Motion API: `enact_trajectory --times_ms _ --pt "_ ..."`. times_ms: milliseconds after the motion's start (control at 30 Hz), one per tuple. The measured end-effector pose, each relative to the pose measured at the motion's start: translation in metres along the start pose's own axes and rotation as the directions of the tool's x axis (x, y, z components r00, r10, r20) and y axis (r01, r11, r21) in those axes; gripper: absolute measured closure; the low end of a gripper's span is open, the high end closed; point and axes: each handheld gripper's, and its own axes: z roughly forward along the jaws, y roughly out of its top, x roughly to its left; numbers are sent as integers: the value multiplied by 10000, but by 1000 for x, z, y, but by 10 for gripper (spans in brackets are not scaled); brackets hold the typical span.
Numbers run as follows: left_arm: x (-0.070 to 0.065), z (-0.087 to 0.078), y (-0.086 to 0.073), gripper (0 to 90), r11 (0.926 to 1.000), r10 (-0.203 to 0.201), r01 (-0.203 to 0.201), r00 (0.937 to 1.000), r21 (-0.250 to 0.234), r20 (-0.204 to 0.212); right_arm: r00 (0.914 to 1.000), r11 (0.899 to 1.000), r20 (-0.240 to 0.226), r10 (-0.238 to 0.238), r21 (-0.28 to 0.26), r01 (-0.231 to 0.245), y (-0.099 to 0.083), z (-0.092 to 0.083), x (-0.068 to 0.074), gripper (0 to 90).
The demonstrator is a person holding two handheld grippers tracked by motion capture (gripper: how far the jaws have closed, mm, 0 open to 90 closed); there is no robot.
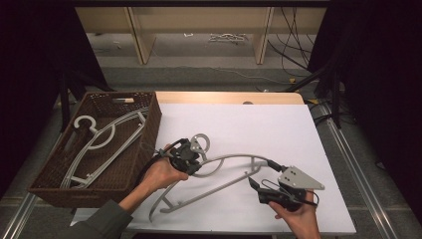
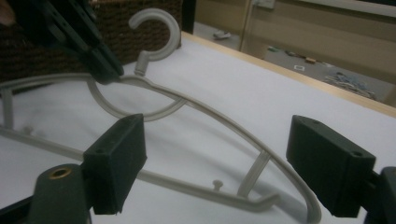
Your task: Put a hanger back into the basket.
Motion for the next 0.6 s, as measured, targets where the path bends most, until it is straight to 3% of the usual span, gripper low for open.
enact_trajectory --times_ms 100,167,267,367,400,500,567,600 --pt "-1 -1 0 826 9999 -92 92 10000 -55 23 9995 9986 -200 -236 460 245 4 22 -10 240" --pt "-2 -1 0 826 10000 -80 81 10000 -49 30 9943 9916 -341 -1010 777 1034 8 36 -11 265" --pt "-2 -1 0 826 9999 -107 108 9999 -58 51 9811 9745 -620 -1832 1203 1895 10 57 -13 309" --pt "-4 -1 0 826 9996 -214 215 9998 -208 40 9636 9496 -654 -2594 1644 2668 10 74 -14 354" --pt "-4 -3 0 826 9999 -32 33 10000 -96 45 9566 9413 -680 -2834 1711 2910 10 79 -15 371" --pt "-6 -2 -1 825 9992 -269 271 9996 -303 88 9431 9255 -866 -3212 1824 3319 10 88 -14 422" --pt "-7 -3 0 825 9997 -120 123 9998 -229 133 9284 9104 -981 -3584 1836 3708 9 93 -15 447" --pt "-9 -2 0 826 9991 -243 247 9996 -330 148 9219 9039 -1067 -3724 1835 3864 8 96 -15 458"
